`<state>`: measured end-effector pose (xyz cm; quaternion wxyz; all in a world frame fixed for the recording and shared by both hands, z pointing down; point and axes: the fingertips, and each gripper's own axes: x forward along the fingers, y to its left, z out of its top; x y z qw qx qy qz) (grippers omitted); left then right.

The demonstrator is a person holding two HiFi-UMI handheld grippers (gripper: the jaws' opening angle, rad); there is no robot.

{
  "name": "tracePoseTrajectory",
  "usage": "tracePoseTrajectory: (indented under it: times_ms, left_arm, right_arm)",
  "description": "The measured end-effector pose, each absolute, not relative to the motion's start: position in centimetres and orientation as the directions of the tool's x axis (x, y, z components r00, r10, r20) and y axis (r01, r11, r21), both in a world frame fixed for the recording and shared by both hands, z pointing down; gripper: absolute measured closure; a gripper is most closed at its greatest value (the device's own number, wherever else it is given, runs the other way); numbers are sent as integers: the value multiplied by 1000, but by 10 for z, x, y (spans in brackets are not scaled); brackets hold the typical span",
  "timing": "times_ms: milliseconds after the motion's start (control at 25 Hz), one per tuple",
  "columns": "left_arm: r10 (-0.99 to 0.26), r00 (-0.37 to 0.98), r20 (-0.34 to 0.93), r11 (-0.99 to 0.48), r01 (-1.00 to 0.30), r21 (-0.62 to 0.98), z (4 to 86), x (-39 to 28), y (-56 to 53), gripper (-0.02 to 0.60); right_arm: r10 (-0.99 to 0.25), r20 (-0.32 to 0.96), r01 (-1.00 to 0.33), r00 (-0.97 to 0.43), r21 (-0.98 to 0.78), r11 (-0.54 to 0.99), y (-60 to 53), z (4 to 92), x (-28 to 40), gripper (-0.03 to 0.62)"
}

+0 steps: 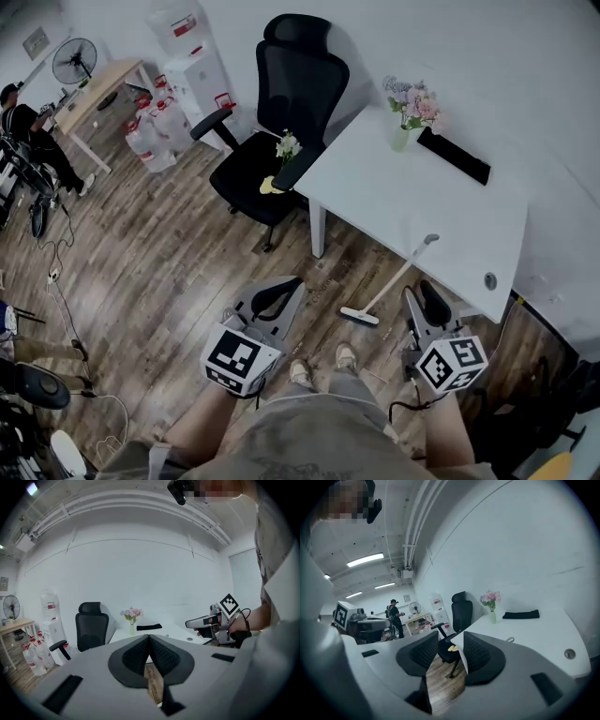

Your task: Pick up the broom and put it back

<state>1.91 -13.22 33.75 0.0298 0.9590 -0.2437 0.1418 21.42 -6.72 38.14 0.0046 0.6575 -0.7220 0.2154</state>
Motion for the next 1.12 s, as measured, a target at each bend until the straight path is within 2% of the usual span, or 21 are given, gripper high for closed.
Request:
tracePoseTrajectory:
  times_ms: [480, 1120]
  left_arm:
    - [-468, 804, 367, -866, -501, -6, 398, 80, -193, 565]
    - [-415, 764, 494, -859, -508, 65, 516, 120, -208, 565]
  right_arm:
    - [-875, 482, -951, -55, -293, -101, -112, 496, 287, 410]
    - [-777, 629, -928, 25, -275, -252, -119, 649, 327, 405]
